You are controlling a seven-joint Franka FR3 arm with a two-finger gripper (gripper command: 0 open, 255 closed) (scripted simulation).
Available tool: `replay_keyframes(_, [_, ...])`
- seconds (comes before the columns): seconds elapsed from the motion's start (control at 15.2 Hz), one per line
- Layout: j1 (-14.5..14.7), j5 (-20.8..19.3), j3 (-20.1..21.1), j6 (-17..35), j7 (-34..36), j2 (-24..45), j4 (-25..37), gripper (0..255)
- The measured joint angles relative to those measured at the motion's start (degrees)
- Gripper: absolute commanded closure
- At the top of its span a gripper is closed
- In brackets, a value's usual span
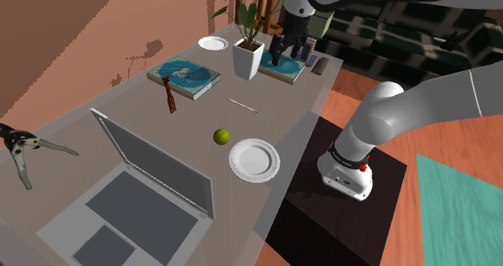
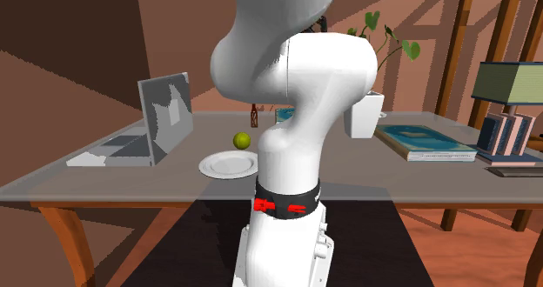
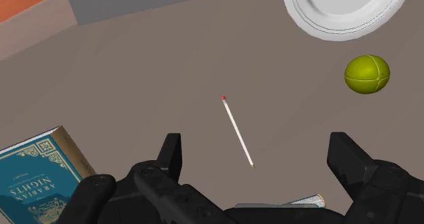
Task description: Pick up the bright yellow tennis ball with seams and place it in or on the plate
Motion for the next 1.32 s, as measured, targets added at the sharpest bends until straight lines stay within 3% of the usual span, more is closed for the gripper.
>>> replay_keyframes(0.73, [3.44,4.93,9.37,18.69,12.53,14.46,-5.29,0])
replay_keyframes(1.19, [4.39,4.59,15.47,30.41,21.9,28.81,-3.28,0])
replay_keyframes(1.32, [4.11,2.92,16.83,33.23,24.96,34.24,-0.92,0])
